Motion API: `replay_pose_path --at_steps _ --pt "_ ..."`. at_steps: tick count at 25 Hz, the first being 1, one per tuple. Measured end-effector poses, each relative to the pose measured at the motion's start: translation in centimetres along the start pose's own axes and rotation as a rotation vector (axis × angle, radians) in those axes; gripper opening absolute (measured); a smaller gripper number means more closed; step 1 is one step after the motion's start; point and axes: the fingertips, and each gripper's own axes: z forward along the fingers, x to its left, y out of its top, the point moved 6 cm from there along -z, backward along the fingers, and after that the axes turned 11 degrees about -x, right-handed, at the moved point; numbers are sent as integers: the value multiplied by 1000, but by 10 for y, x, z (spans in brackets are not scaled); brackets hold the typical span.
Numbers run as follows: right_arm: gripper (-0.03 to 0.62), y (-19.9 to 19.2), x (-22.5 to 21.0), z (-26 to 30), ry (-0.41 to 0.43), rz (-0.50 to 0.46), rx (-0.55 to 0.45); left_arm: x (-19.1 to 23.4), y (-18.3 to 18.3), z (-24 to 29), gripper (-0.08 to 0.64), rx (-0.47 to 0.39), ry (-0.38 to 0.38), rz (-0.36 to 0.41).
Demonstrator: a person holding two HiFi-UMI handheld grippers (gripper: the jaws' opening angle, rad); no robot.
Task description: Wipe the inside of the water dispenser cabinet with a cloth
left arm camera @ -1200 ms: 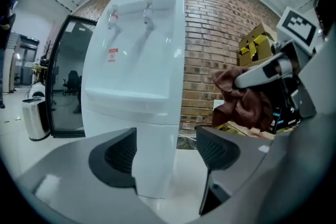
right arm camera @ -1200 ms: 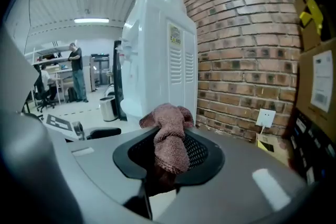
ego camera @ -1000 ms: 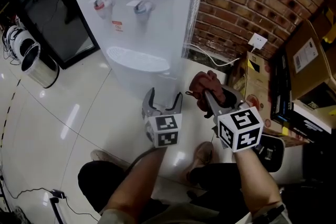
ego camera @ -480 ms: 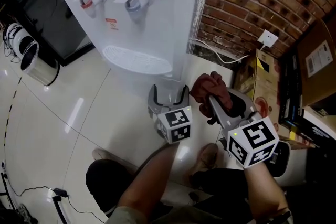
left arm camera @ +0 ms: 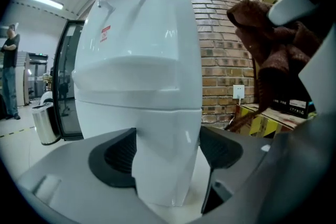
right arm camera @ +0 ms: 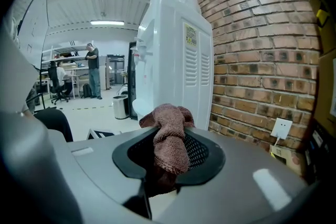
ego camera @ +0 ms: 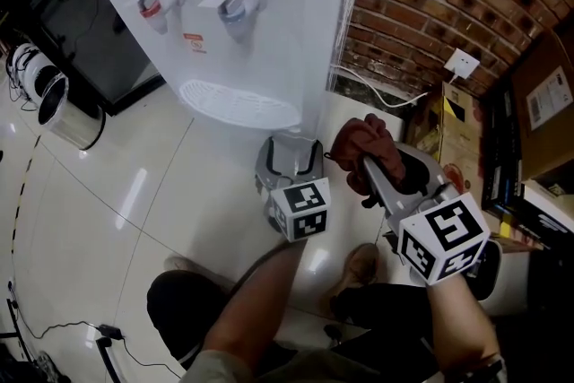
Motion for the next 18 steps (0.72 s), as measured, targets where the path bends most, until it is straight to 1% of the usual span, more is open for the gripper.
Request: replay_pose_path --at_steps 2,8,11,14,18 --pt "120 8 4 1 -1 6 -20 1 0 -4 370 6 -33 20" --pt "120 35 31 1 19 -11 -82 14 -2 -34 368 27 -114 71" --pt "120 43 51 2 55 -40 -102 26 -4 -58 368 39 -150 108" --pt "120 56 71 6 107 -39 -136 43 -4 -85 368 57 -181 156" --pt "120 81 102 9 163 -30 -206 76 -7 -122 368 86 -182 208"
